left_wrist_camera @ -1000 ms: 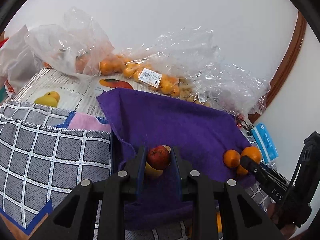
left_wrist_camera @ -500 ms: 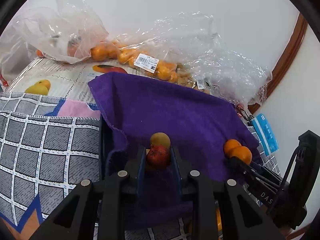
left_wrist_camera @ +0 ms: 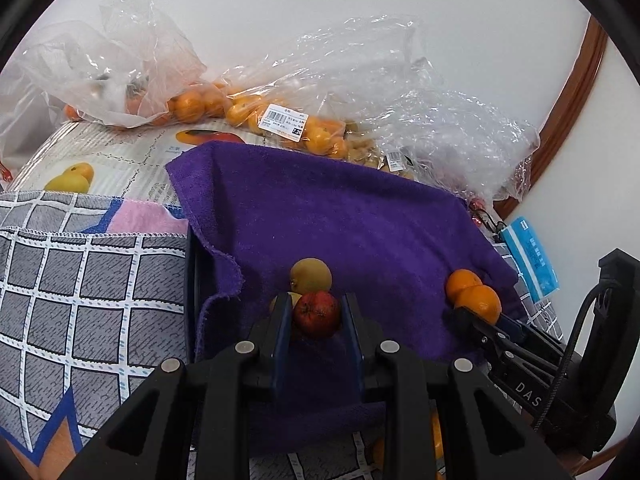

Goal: Organize fruits
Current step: 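Open the right tool to drop the orange while the left tool drops the red fruit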

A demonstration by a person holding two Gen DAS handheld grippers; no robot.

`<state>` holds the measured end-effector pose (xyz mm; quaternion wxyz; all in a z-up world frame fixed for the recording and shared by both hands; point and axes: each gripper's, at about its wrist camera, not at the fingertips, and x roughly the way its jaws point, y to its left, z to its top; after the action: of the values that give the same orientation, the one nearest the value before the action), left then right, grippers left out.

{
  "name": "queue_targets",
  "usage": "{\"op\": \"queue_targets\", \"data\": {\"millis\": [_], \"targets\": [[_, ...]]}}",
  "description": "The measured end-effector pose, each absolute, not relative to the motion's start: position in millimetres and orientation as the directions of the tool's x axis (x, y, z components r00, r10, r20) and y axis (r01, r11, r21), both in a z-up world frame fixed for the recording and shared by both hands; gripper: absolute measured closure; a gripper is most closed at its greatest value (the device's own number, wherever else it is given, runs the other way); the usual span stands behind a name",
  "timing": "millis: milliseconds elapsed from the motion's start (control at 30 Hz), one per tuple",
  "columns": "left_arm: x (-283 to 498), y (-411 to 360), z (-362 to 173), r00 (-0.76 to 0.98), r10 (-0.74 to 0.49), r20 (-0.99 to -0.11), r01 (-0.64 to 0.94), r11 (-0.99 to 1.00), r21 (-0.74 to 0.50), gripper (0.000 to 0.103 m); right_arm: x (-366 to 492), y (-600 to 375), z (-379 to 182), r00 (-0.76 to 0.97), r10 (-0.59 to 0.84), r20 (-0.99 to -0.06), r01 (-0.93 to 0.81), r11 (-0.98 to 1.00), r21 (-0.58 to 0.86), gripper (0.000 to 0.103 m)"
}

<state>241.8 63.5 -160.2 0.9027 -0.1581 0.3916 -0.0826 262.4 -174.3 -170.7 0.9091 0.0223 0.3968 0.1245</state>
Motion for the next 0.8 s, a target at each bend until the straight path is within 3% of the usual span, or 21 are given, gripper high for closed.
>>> {"op": "queue_targets", "data": {"millis": [100, 233, 367, 633, 800], "targets": [[243, 66, -161, 0.677, -0.278, -0.682, 0.02, 0.932, -0.361, 0.079, 262, -175, -170, 0.655, 0.252, -0.712, -0.21, 0.966, 0.149, 0.061], [242, 66, -161, 0.675, -0.28, -0.682, 0.019, 0.932, -0.363, 0.079, 257, -175, -162, 0.685, 0.258, -0.681, -0.218, 0.965, 0.146, 0.047], [242, 64, -161, 0.674, -0.287, -0.68, 0.03, 0.931, -0.363, 0.079, 253, -172, -157, 0.712, 0.249, -0.657, -0.225, 0.967, 0.123, 0.041], [236, 62, -152, 0.702, -0.308, -0.643, 0.067, 0.926, -0.37, 0.062, 254, -174, -155, 0.73, 0.216, -0.648, -0.196, 0.975, 0.105, 0.032], [234, 63, -149, 0.72, -0.295, -0.629, 0.058, 0.928, -0.369, 0.062, 252, -176, -154, 0.743, 0.204, -0.638, -0.181, 0.978, 0.102, 0.032]]}}
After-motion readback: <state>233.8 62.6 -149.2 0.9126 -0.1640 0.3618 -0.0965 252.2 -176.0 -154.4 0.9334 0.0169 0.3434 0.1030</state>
